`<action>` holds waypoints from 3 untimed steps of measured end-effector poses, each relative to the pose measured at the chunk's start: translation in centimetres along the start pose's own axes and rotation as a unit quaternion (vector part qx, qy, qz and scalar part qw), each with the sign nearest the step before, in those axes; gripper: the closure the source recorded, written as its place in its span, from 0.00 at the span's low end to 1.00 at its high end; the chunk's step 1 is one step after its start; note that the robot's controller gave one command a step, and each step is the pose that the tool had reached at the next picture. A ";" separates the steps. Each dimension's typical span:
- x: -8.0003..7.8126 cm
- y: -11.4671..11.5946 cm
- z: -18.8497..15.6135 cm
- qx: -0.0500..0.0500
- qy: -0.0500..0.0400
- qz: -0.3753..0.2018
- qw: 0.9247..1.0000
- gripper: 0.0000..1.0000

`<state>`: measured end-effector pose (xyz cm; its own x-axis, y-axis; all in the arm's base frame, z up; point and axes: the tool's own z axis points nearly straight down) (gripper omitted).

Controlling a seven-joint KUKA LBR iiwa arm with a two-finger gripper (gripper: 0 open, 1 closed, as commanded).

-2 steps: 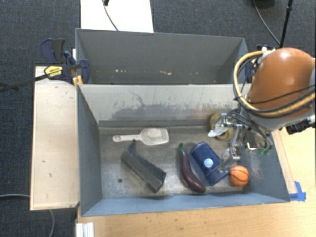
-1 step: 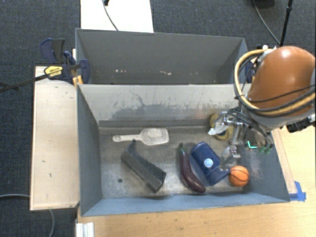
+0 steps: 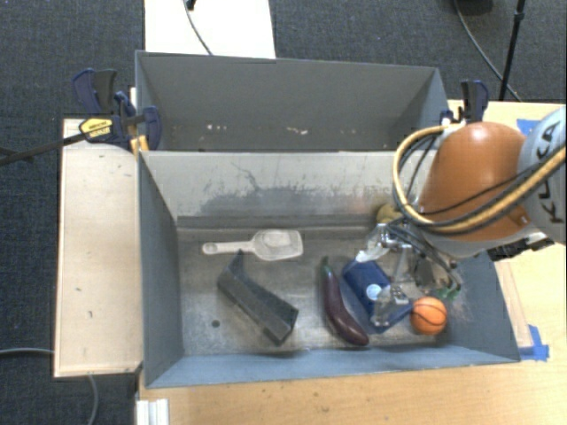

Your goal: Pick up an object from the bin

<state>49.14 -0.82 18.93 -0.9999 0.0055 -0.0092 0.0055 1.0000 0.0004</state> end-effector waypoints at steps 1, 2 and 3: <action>-3.4 -2.1 11.1 0.000 -0.013 0.020 1.000 1.00; -3.4 -2.1 11.1 0.000 -0.013 0.020 1.000 0.00; -3.4 -2.1 11.1 0.000 -0.013 0.020 1.000 0.00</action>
Offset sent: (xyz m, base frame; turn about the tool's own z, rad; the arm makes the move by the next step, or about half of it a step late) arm 0.0000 0.0000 0.0000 0.0000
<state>52.63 -2.95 7.89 -0.9984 0.0448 -0.0347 0.0448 0.9990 0.0012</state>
